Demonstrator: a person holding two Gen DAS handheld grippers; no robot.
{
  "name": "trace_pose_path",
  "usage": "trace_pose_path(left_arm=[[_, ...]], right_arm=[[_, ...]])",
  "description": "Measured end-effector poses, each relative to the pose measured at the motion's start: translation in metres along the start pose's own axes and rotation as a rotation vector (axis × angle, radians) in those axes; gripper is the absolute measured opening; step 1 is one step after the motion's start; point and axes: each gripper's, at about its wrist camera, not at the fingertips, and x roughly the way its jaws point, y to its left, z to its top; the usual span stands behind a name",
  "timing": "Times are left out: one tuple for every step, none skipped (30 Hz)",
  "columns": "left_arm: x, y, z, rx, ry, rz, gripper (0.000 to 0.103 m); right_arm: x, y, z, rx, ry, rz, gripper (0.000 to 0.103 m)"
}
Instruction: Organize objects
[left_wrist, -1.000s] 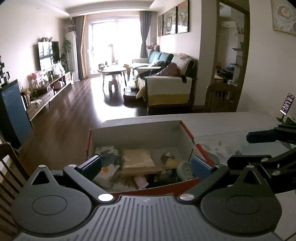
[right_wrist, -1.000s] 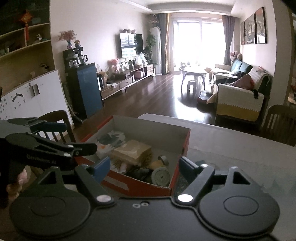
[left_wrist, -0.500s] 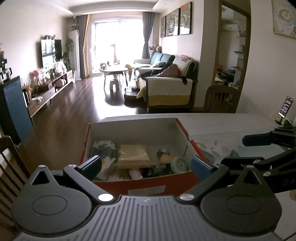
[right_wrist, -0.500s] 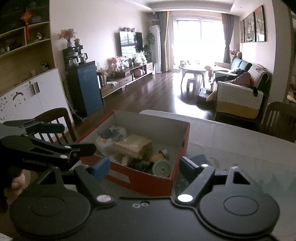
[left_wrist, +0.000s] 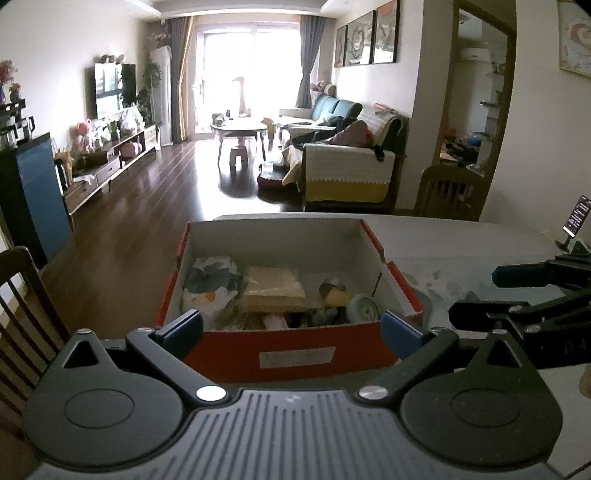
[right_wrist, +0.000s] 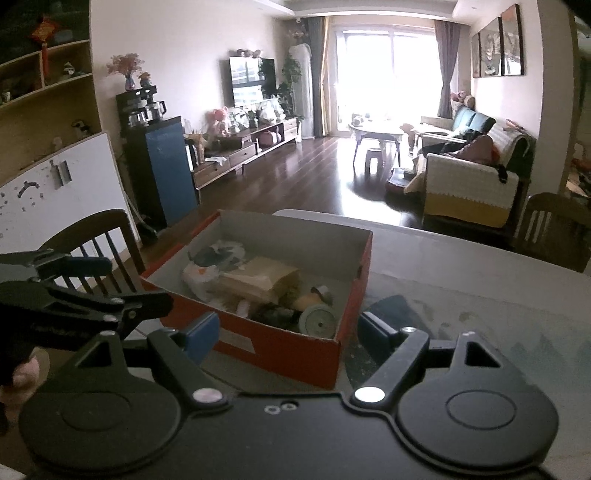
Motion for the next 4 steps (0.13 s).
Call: trace_pose_path(left_arm=[[-0.0004,-0.0005,-0.0015,-0.001,0.002,0.000,0.103],[-0.0006,-0.0005,-0.0024,-0.002,0.003,0.002,0.103],[-0.0011,-0.0004,-0.0030,-0.001,0.004,0.001,0.103],[-0.0015,-0.0006,-0.0032,-0.002,0.004,0.000,0.103]], right_arm=[[0.0007,-0.0008,0.0001,0.002,0.003,0.000,0.082],[0.0010,-0.0011,-0.0002,0.003,0.005,0.000,0.082],[0.0010,-0.0015,-0.0005,0.005,0.007,0.000,0.082],[0.0007,-0.0013,0.0004,0.005,0.008,0.000,0.082]])
